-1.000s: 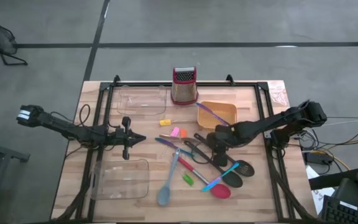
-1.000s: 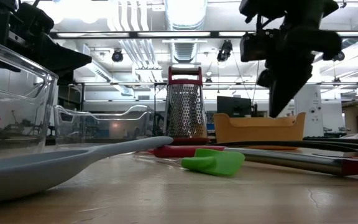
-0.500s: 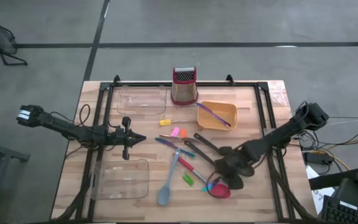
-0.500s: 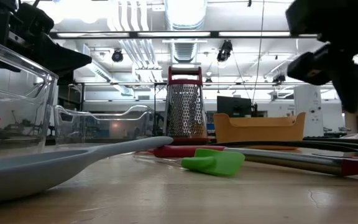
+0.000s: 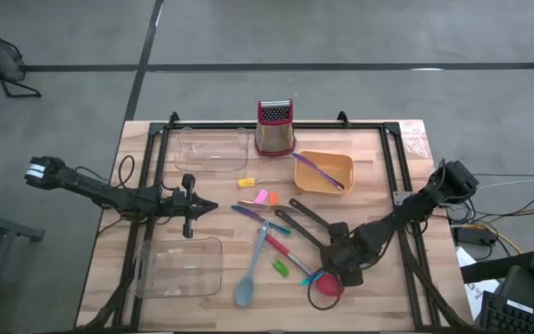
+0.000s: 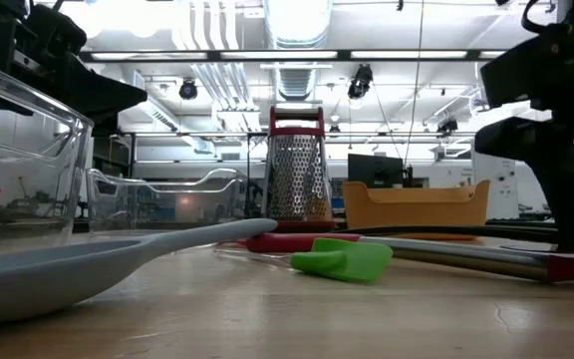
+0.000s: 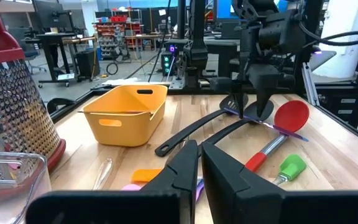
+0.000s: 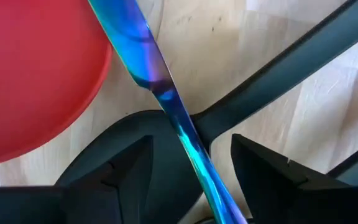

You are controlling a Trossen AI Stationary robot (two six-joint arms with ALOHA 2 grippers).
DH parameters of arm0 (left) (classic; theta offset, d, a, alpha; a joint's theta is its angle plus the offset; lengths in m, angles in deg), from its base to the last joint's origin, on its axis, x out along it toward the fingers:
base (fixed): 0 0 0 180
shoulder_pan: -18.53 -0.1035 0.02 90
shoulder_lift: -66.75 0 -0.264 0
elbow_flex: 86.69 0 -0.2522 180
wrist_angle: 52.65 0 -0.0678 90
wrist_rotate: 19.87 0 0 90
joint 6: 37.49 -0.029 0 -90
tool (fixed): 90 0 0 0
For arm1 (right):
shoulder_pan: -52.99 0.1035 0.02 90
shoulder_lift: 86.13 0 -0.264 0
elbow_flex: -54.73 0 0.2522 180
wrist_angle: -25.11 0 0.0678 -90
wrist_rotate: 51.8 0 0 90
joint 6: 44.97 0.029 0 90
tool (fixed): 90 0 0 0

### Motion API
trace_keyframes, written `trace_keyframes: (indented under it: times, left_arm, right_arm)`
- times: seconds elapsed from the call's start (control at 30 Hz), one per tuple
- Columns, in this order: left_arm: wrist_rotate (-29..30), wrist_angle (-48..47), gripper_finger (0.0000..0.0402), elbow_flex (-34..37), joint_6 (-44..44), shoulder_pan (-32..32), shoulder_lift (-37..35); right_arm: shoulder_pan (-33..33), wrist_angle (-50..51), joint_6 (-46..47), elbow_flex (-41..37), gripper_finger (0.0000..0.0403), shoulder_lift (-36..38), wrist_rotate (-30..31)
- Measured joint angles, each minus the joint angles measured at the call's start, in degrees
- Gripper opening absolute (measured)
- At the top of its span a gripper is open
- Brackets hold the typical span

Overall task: Pick & Place Kitchen Items
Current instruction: Put the bottom blue knife into the yellow bin

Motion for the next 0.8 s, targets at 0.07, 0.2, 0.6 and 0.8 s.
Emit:
trace_keyframes:
  times: [0.07,0.2,0.6,0.8]
  left_arm:
    - [0.02,0.02,0.0028,0.00,0.02,0.02,0.00]
    - [0.02,0.02,0.0025,0.00,0.00,0.02,-0.01]
    - [0.00,0.00,0.0025,0.00,0.00,0.02,0.00]
    - [0.01,0.00,0.0023,0.00,0.01,0.02,0.00]
  right_arm:
    - [-0.04,0.80,0.10,-0.02,0.0215,-0.47,0.04]
    - [-0.04,0.74,0.05,-0.04,0.0203,-1.47,0.06]
    - [-0.02,0.66,-1.23,-0.09,0.0119,-2.91,-0.18]
    - [-0.09,0.88,-1.41,-0.13,0.0053,-2.65,0.05]
